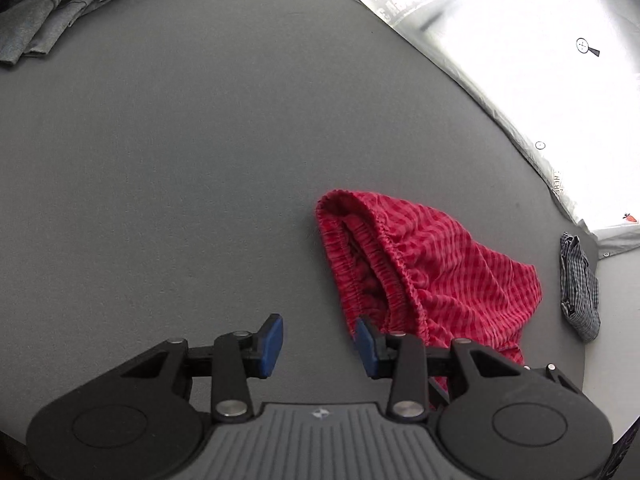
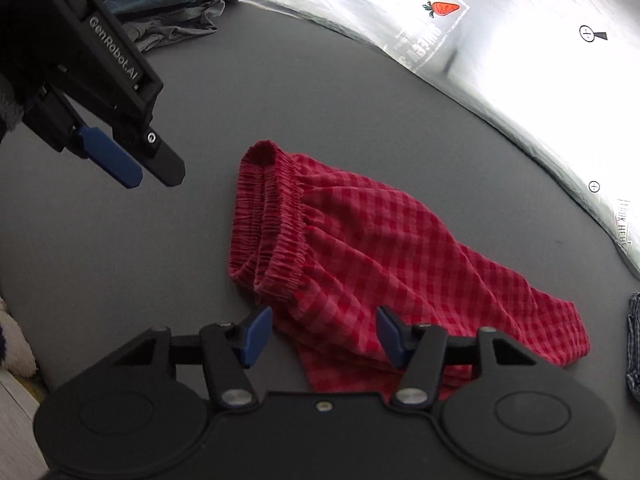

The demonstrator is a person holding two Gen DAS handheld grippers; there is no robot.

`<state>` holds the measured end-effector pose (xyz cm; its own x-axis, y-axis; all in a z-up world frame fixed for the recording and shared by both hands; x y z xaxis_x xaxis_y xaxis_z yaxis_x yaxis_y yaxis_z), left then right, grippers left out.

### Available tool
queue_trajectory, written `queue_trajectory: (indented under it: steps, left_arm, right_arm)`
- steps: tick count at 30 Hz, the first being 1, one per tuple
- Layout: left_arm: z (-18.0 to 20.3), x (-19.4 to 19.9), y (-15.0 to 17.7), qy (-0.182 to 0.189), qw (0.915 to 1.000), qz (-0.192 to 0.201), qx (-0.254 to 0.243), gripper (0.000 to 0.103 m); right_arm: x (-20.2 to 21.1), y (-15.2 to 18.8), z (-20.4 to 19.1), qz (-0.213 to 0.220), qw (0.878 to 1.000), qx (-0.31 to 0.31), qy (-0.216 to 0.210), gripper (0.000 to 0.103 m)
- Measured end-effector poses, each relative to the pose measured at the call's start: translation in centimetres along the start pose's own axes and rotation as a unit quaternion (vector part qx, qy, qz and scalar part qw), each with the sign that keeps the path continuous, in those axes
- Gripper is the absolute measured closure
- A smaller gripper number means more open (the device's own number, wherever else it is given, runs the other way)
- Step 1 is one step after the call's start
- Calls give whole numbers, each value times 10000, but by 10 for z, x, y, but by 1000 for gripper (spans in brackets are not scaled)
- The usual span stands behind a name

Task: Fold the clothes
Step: 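Grasp the shorts waistband with the right gripper and drag it across the table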

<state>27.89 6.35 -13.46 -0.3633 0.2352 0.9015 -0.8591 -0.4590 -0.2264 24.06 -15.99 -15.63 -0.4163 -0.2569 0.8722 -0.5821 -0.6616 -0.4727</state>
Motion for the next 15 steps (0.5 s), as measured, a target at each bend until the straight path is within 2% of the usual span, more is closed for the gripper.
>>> queue_trajectory:
  steps: [1, 2, 3, 4, 6, 10, 13, 15]
  left_arm:
    - [3, -3, -5, -11, 10000, 9, -26, 61]
    - [6, -5, -10, -21, 10000, 19, -52, 61]
    - [8, -8, -15, -31, 10000, 37, -88, 61]
    - [10, -9, -20, -39, 9999, 62, -116, 61]
    - [13, -11, -30, -51, 9998, 160, -134, 61]
    - [18, -12, -46, -85, 9993, 353, -41, 61]
    - [23, -14, -47, 50, 9994, 332, -68, 57]
    - [29, -19, -42, 117, 9995, 180, -217, 56]
  right_arm:
    - [-7, 0, 0, -85, 9999, 118, -25, 52]
    - [-14, -1, -1, -151, 9995, 289, 19, 61]
    - [-17, -3, 0, -142, 9989, 439, 121, 86]
    - [-18, -6, 2, -110, 9980, 576, 235, 99]
    - [-10, -17, 16, 188, 9976, 538, 404, 102]
    - [16, -48, 71, 670, 9968, -183, 403, 102]
    - [35, -76, 123, 1115, 9872, -503, 1020, 102]
    - [45, -95, 159, 1466, 9727, -838, 1593, 102]
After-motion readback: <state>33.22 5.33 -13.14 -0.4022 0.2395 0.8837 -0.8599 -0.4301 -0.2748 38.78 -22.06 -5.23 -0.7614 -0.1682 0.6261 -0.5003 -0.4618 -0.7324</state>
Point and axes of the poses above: each gripper's, at about its wrist camera, not at the fingertips, and x roughly against the way its jaws point, z to its right, y to its underside, the point moved 1 cm from there along -x, roughly the way its jaws point, and after that the axes turned 5 degrees about -y, right-handed, at the moved point
